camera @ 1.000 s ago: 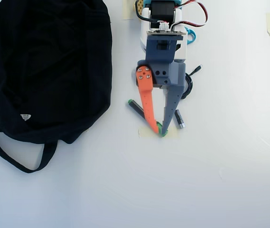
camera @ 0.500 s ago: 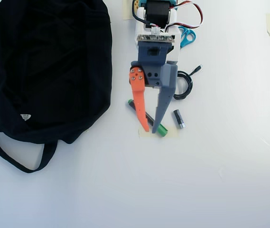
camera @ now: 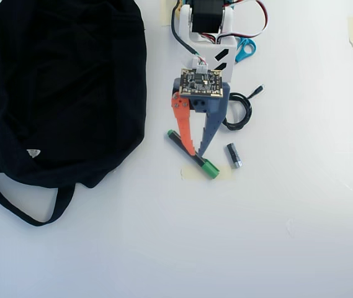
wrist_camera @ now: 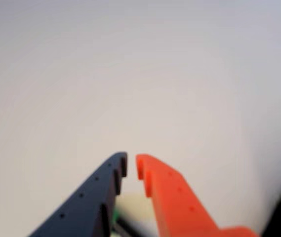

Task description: Put the bike light into the black bag

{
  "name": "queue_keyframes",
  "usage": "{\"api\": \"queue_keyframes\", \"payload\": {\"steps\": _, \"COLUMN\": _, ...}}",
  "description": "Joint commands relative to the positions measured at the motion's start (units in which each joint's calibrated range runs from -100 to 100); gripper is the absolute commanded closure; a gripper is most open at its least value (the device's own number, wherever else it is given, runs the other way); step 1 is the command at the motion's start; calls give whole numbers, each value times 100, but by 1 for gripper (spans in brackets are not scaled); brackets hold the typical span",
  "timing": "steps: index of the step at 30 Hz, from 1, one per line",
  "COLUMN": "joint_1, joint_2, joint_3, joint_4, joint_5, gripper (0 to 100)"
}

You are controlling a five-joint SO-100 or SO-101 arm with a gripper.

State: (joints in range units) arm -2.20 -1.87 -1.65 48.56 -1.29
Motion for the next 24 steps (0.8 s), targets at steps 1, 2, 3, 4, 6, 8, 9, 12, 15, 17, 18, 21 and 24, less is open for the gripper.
{"api": "queue_keyframes", "payload": {"steps": 1, "joint_1": 56, "joint_2": -178, "joint_3": -554, "joint_4": 1044, "joint_5": 19, "gripper": 98}}
{"api": "queue_keyframes", "payload": {"steps": 2, "joint_1": 56, "joint_2": -178, "joint_3": -608, "joint_4": 1276, "joint_5": 25, "gripper": 98}}
{"api": "queue_keyframes", "payload": {"steps": 3, "joint_1": 48, "joint_2": -178, "joint_3": -679, "joint_4": 1483, "joint_5": 30, "gripper": 98}}
{"api": "queue_keyframes", "payload": {"steps": 4, "joint_1": 48, "joint_2": -178, "joint_3": -742, "joint_4": 1690, "joint_5": 40, "gripper": 98}}
{"api": "queue_keyframes", "payload": {"steps": 6, "joint_1": 41, "joint_2": -178, "joint_3": -877, "joint_4": 2095, "joint_5": 51, "gripper": 98}}
{"api": "queue_keyframes", "payload": {"steps": 8, "joint_1": 26, "joint_2": -178, "joint_3": -967, "joint_4": 2465, "joint_5": 56, "gripper": 98}}
{"api": "queue_keyframes", "payload": {"steps": 9, "joint_1": 11, "joint_2": -178, "joint_3": -994, "joint_4": 2637, "joint_5": 56, "gripper": 98}}
{"api": "queue_keyframes", "payload": {"steps": 12, "joint_1": -11, "joint_2": -178, "joint_3": -994, "joint_4": 3206, "joint_5": 56, "gripper": 98}}
{"api": "queue_keyframes", "payload": {"steps": 15, "joint_1": -71, "joint_2": -178, "joint_3": -1003, "joint_4": 3688, "joint_5": 56, "gripper": 97}}
{"api": "queue_keyframes", "payload": {"steps": 17, "joint_1": -116, "joint_2": -187, "joint_3": -1003, "joint_4": 3981, "joint_5": 61, "gripper": 97}}
{"api": "queue_keyframes", "payload": {"steps": 18, "joint_1": -124, "joint_2": -187, "joint_3": -1003, "joint_4": 4145, "joint_5": 61, "gripper": 97}}
{"api": "queue_keyframes", "payload": {"steps": 21, "joint_1": -169, "joint_2": -187, "joint_3": -1003, "joint_4": 4584, "joint_5": 56, "gripper": 97}}
{"api": "queue_keyframes", "payload": {"steps": 24, "joint_1": -176, "joint_2": -187, "joint_3": -1156, "joint_4": 4954, "joint_5": 56, "gripper": 97}}
